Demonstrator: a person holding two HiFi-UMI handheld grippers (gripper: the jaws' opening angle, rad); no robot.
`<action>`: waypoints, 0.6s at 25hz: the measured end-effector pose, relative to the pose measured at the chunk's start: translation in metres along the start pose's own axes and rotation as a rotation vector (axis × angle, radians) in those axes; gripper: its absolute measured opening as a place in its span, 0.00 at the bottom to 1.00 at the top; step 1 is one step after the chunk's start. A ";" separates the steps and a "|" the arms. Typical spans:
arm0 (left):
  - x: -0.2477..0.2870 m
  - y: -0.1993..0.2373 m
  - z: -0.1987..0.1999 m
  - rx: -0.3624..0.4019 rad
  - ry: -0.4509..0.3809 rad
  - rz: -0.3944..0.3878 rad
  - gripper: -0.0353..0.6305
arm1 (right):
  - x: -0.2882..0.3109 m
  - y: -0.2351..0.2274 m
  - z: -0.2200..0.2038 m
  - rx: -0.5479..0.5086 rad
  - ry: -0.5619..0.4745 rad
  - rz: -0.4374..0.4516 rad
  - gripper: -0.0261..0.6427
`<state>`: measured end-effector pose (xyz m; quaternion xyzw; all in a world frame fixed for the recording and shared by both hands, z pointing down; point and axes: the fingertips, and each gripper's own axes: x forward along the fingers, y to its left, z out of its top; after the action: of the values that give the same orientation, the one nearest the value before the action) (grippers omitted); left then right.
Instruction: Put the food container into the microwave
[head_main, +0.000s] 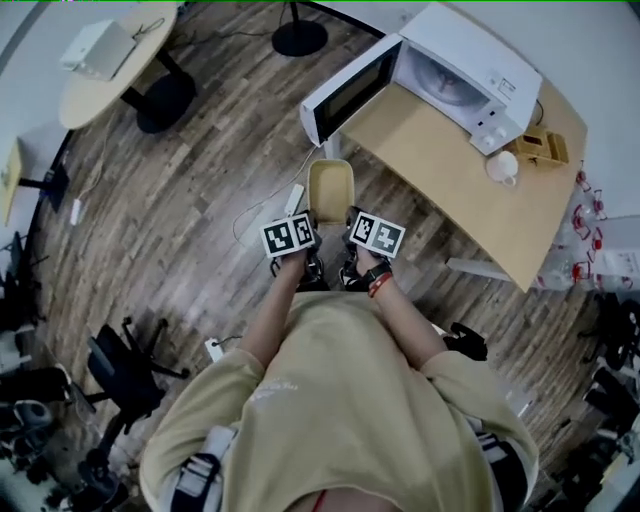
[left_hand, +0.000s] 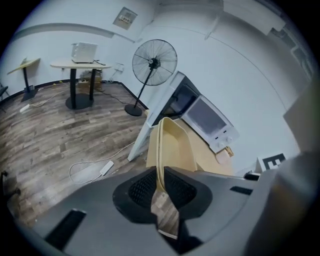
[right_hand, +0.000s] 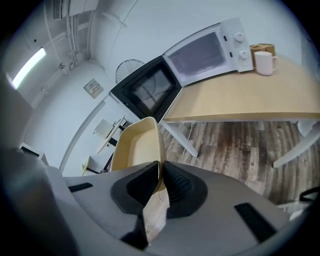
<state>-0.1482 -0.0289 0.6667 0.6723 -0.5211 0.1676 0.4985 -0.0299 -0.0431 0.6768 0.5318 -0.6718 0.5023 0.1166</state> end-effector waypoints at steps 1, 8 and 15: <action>0.006 -0.005 0.005 0.026 0.018 -0.019 0.14 | -0.001 -0.005 0.004 0.027 -0.022 -0.022 0.11; 0.043 -0.032 0.010 0.199 0.152 -0.150 0.14 | -0.017 -0.038 0.012 0.185 -0.174 -0.157 0.12; 0.060 -0.060 -0.005 0.310 0.241 -0.261 0.14 | -0.041 -0.065 0.003 0.297 -0.271 -0.273 0.12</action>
<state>-0.0703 -0.0592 0.6840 0.7775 -0.3347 0.2589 0.4653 0.0424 -0.0159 0.6829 0.6915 -0.5222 0.4991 0.0128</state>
